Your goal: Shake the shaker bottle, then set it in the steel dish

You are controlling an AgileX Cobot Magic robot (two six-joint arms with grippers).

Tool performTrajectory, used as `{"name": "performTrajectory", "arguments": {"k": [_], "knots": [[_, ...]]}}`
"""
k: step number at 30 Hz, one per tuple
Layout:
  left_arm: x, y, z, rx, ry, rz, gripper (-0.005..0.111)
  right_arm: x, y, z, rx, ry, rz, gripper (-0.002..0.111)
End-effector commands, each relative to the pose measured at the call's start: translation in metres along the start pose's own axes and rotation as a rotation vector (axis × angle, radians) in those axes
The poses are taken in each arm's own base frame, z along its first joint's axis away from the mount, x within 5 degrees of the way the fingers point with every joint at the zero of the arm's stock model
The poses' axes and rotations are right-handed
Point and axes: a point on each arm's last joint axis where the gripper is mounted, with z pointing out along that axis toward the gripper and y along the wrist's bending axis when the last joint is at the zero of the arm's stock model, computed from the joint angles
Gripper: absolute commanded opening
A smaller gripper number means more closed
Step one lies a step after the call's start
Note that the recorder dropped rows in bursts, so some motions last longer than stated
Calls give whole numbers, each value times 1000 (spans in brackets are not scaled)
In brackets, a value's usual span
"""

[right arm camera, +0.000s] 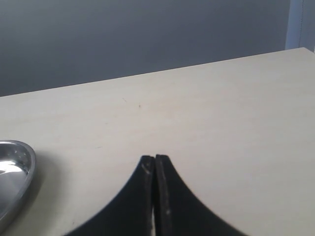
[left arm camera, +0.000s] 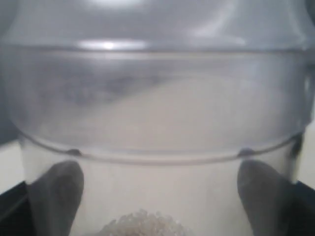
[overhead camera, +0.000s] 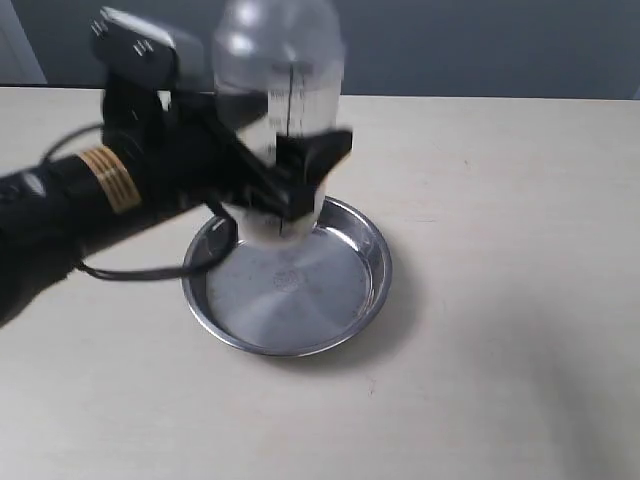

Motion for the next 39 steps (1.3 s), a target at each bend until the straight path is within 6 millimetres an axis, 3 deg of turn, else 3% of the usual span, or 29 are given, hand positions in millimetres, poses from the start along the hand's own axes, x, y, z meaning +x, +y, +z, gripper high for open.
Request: {"name": "performTrajectory", "arguments": {"k": [1,2,4,8,10,14,15,21,30,39], "knots": [[36,5,5,-29,114,5,0,0,0,0,3,-11,-1,-1],[55,11,8,-63,162,-17,0,0,0,0,3,-11,-1,-1],[60,13,10,-65,133,-24,0,0,0,0,3,-11,-1,-1],[-7,-15,-4,93,-148,51,0,0,0,0,3,-11,-1,-1],[-14,-17,-9,91,-149,71,0,0,0,0,3,-11,-1,-1],[52,2,6,-38,120,23,0,0,0,0,3,-11,-1,-1],[61,4,7,-47,138,16,0,0,0,0,3,-11,-1,-1],[51,-4,8,21,-27,14,0,0,0,0,3,-11,-1,-1],[50,-4,9,22,-55,46,0,0,0,0,3,-11,-1,-1],[85,7,27,-48,-50,92,0,0,0,0,3,-11,-1,-1]]}}
